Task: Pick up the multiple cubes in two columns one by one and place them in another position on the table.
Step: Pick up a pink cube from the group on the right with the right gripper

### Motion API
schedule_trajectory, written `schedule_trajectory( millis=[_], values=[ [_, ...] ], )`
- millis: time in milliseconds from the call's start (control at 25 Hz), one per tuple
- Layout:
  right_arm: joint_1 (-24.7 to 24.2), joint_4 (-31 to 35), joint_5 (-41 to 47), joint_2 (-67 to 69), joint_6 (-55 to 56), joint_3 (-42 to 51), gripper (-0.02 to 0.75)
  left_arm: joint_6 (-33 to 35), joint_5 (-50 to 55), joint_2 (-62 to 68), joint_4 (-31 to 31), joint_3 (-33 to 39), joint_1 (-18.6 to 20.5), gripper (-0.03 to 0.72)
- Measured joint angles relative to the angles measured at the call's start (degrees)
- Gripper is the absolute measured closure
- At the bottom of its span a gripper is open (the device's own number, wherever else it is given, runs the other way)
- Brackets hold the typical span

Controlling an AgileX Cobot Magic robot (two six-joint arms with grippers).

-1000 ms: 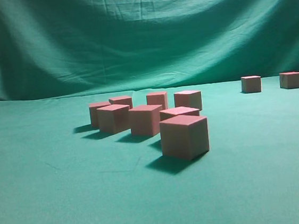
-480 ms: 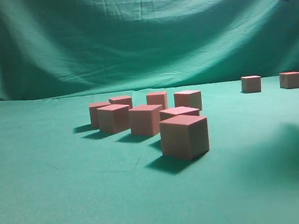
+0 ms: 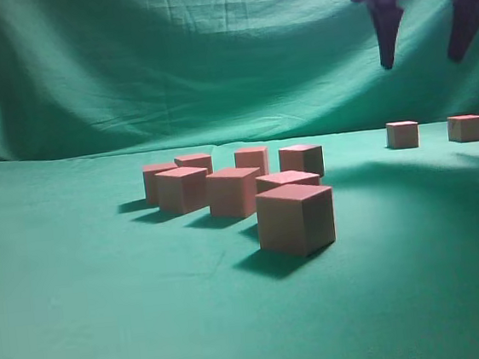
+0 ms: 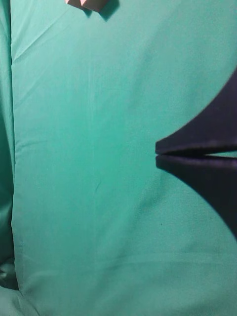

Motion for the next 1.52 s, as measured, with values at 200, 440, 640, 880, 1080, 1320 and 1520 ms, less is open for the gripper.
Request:
schedule_trajectory(
  millis=[200, 440, 640, 880, 1080, 1320, 1520],
  values=[
    [0.0, 0.1, 0.0, 7.1, 0.0, -5.9, 0.183, 0.0, 0.0, 0.0, 0.0, 0.0, 0.0, 0.688],
    [0.0, 0.1, -3.2, 12.4, -0.1, -8.5, 0.183, 0.0, 0.0, 0.0, 0.0, 0.0, 0.0, 0.688],
    [0.0, 0.1, -6.4, 14.2, -0.1, -8.6, 0.183, 0.0, 0.0, 0.0, 0.0, 0.0, 0.0, 0.688],
    [0.0, 0.1, -6.7, 15.2, -0.5, -8.6, 0.254, 0.0, 0.0, 0.0, 0.0, 0.0, 0.0, 0.688],
    [0.0, -0.2, -5.1, 15.3, -0.8, -8.8, 0.494, 0.0, 0.0, 0.0, 0.0, 0.0, 0.0, 0.688],
    [0.0, -0.7, 0.2, 13.8, -2.2, -8.8, 0.485, 0.0, 0.0, 0.0, 0.0, 0.0, 0.0, 0.688],
    [0.0, 1.3, 9.2, 5.6, -2.2, -8.8, 0.485, 0.0, 0.0, 0.0, 0.0, 0.0, 0.0, 0.688]
  ],
)
